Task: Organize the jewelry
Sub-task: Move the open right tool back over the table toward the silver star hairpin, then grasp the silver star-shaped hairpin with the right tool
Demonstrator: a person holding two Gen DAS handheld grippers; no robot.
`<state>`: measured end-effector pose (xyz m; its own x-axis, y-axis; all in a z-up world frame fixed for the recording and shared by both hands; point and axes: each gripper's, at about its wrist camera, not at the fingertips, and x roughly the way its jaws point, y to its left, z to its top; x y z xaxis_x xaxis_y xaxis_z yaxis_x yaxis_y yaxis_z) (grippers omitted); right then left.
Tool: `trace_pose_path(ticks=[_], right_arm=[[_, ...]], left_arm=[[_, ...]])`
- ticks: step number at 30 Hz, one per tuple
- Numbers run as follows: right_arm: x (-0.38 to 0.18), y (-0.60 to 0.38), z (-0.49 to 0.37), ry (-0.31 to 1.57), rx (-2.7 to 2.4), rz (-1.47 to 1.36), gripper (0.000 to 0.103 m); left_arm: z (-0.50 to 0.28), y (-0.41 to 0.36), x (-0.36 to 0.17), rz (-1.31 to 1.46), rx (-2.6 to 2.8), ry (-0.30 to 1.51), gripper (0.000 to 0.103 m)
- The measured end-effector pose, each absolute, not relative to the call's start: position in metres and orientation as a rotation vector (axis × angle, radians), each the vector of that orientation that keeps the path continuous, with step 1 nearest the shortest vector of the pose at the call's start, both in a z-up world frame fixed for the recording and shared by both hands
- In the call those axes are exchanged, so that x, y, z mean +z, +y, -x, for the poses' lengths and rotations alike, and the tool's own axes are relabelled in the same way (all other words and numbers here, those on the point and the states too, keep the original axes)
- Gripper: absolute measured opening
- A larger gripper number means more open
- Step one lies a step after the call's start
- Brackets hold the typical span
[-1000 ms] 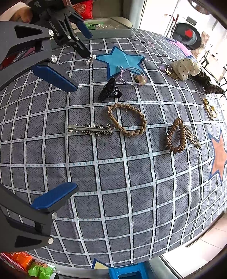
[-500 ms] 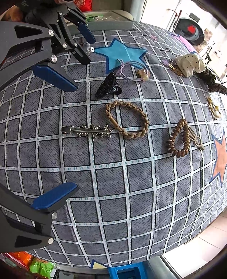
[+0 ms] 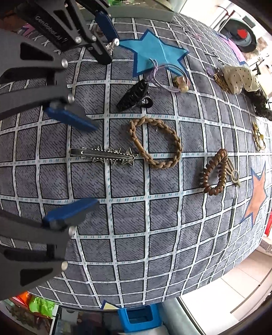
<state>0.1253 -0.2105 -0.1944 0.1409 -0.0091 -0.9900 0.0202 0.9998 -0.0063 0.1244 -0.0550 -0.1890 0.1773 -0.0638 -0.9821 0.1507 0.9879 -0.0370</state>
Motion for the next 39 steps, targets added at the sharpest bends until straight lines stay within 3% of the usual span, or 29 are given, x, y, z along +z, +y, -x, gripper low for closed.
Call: trace_pose_path(ticks=[2,7,9,12,25,39], right_arm=[[-0.193,-0.208,-0.122,1.426,-0.001,0.012,0.055],[-0.193,-0.185,-0.119,1.425,0.027,0.041,0.037],[-0.193,-0.164,-0.115,1.425,0.032,0.047,0.021],[-0.193,-0.155,-0.111,1.427,0.031,0.039,0.012],[-0.188,-0.187,-0.095,1.467,0.075,-0.128,0.011],[-0.145,-0.186,-0.096,1.443,0.132,-0.132,0.011]], left_arm=[[-0.125,-0.054,-0.185,-0.062,-0.155,1.389,0.016],[-0.123,-0.052,-0.18,-0.017,-0.174,1.385,0.012],[-0.12,-0.044,-0.176,-0.009,-0.183,1.373,0.012],[-0.118,-0.041,-0.164,0.002,-0.194,1.35,0.012],[-0.099,0.007,-0.134,0.122,-0.2,1.291,0.012],[-0.075,0.056,-0.104,0.203,-0.159,1.255,0.012]])
